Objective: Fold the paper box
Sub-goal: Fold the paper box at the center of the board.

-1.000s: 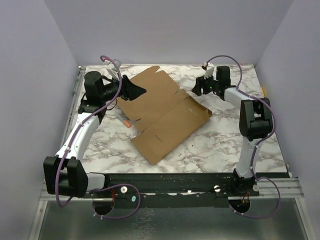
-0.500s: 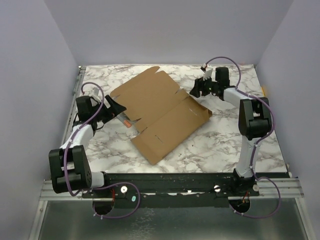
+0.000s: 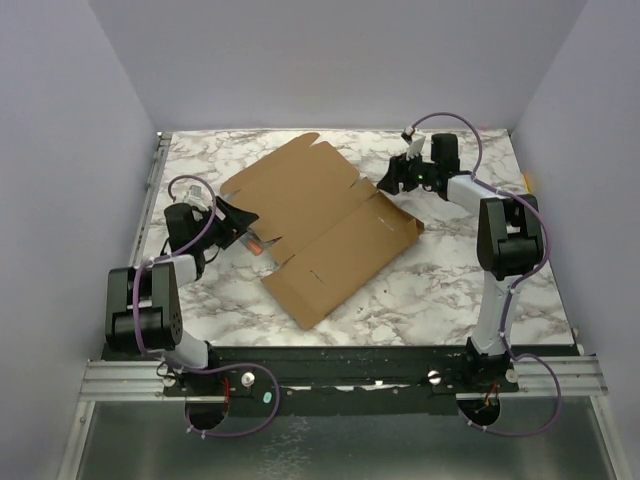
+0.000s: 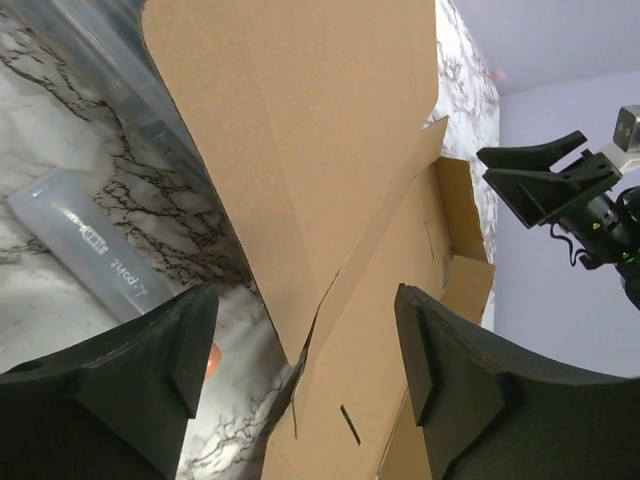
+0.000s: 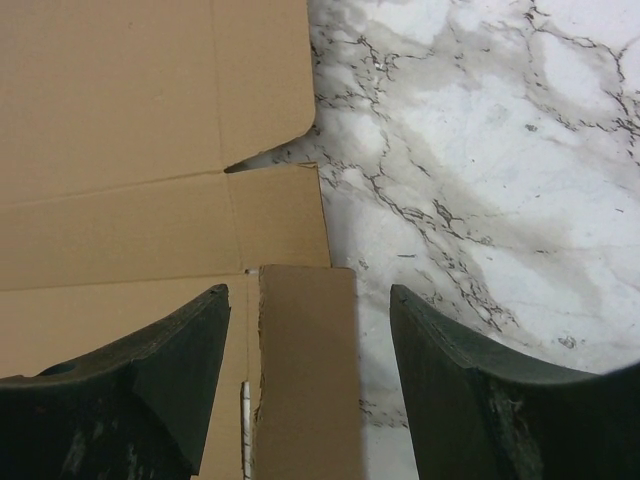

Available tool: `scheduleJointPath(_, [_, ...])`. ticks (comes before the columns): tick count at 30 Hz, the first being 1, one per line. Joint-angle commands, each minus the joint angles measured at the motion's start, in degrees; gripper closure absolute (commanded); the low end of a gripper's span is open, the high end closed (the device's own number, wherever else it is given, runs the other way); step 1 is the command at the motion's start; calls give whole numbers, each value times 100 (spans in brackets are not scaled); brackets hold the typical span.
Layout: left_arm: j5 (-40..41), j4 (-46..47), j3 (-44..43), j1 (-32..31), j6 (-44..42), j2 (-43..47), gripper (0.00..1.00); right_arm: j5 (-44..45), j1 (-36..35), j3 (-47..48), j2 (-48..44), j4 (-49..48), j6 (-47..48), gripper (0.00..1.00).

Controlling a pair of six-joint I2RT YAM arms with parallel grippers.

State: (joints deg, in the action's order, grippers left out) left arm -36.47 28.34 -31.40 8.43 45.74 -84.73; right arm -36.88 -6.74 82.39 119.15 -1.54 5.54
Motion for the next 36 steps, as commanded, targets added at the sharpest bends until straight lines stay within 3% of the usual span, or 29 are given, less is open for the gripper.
scheduleJointPath(1, [7,785,-252,-215,336,-474,28,-257,24,136,8,26,-164,31])
scheduleJointPath(6, [189,1025,-526,-542,455,-957,41,-300,24,141,-25,44,-159,31])
scheduleJointPath(10, [79,1452,-583,-656,654,-1277,80,-323,37,113,-86,44,-152,31])
scheduleJointPath(14, [30,1586,-524,-671,501,-1335,100,-360,74,102,-127,32,-150,31])
scheduleJointPath(19, [-45,1613,-553,-790,70,-1192,100,-503,176,155,-94,10,-230,30])
scheduleJointPath(28, [516,1638,-10,-1374,-1184,133,100,-1551,569,786,200,430,-468,30])
scheduleJointPath(33, [753,1640,307,-1492,-1590,778,100,-1448,570,782,236,446,-513,28])
scheduleJointPath(36, [908,1640,474,-1609,-1826,1033,100,-1604,569,1117,469,925,-258,24])
